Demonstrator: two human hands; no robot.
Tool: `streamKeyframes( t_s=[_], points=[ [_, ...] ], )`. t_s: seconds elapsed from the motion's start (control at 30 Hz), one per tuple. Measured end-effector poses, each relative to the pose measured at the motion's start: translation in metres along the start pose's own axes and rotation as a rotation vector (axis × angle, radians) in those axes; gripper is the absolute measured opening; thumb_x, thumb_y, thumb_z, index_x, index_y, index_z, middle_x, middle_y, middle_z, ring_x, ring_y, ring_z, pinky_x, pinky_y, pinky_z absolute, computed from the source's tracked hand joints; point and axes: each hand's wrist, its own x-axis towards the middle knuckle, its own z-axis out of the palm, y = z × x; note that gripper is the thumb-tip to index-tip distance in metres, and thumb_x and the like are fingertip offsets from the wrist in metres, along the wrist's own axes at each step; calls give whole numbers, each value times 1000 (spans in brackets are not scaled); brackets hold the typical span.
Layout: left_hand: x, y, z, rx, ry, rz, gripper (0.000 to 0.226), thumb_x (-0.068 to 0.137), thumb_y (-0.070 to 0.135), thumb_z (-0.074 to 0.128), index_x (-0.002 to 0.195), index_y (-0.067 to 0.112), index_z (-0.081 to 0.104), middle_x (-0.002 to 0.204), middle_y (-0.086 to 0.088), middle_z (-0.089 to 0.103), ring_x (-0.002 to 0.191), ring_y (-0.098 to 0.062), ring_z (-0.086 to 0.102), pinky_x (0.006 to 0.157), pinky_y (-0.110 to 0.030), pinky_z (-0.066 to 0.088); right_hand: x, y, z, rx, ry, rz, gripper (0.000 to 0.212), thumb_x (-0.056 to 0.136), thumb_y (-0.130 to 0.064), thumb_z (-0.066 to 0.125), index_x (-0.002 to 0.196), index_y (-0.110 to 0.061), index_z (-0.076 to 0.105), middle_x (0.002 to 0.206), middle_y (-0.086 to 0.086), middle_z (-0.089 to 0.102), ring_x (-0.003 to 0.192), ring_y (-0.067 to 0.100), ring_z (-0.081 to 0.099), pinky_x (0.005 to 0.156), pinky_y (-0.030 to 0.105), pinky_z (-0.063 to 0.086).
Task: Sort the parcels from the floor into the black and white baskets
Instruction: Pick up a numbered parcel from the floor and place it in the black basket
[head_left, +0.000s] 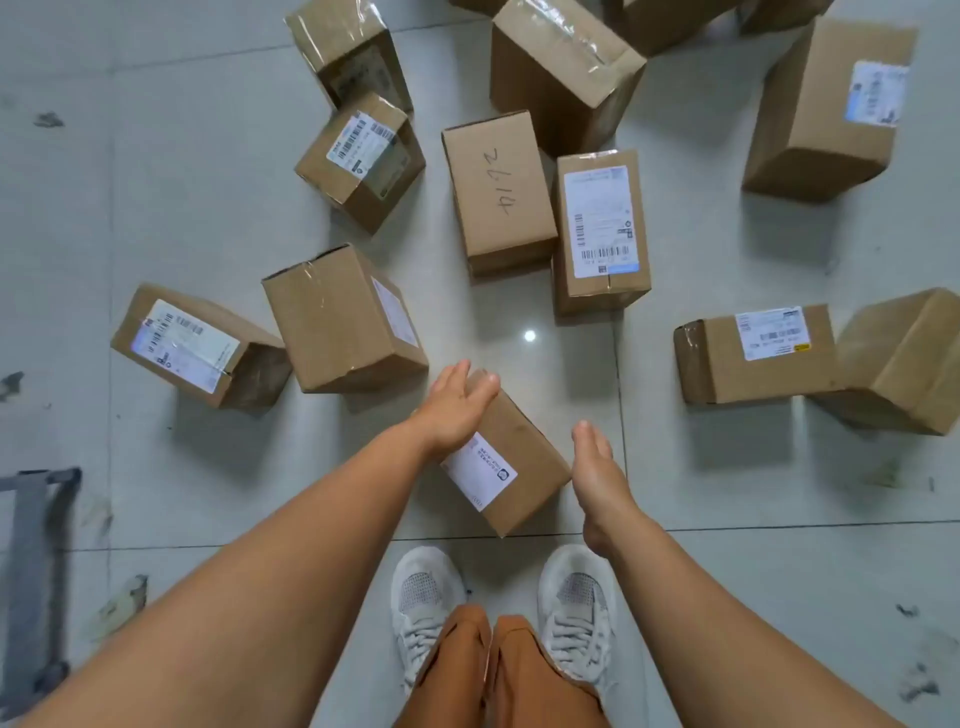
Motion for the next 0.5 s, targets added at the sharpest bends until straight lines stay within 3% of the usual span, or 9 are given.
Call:
streamKeyframes(
  t_s=[0.1, 0.2, 0.27, 0.4, 0.5],
  points=[
    [14, -10, 1, 37, 8, -66, 78, 93, 60, 34, 153, 21, 4, 161, 2, 5, 148, -17, 8, 119, -46, 12, 18, 6, 10, 44, 7, 80, 64, 100, -51, 30, 155, -30, 7, 157, 1, 27, 137, 26, 35, 109, 43, 30],
    [17, -14, 3, 22, -31, -115, 78, 90, 59, 37, 151, 16, 17, 158, -4, 20, 143, -25, 24, 115, -47, 23, 28, 8, 19, 105, 21, 144, 70, 98, -50, 36, 155, -26, 3, 148, 3, 38, 114, 24, 51, 94, 39, 43],
    [10, -9, -1, 12, 2, -116, 75, 88, 60, 38, 147, 14, 27, 154, -5, 23, 139, -27, 29, 113, -47, 28, 28, 3, 20, 126, 63, 143, 72, 96, -50, 39, 155, -22, 8, 145, 5, 41, 112, 24, 53, 85, 36, 46],
    [-14, 9, -16, -87, 99, -125, 71, 91, 59, 35, 151, 26, 19, 154, 1, 12, 140, -28, 25, 112, -46, 29, 12, -10, 13, 154, 121, 91, 69, 91, -54, 44, 147, -17, 27, 136, 9, 45, 99, 23, 50, 61, 29, 41],
    [-46, 37, -28, -143, 155, -109, 64, 92, 60, 33, 149, 32, 23, 146, -3, 17, 133, -31, 32, 109, -46, 33, -18, -31, 2, 159, 142, 44, 75, 84, -62, 44, 144, -20, 32, 139, 10, 42, 111, 28, 53, 68, 30, 44]
  ],
)
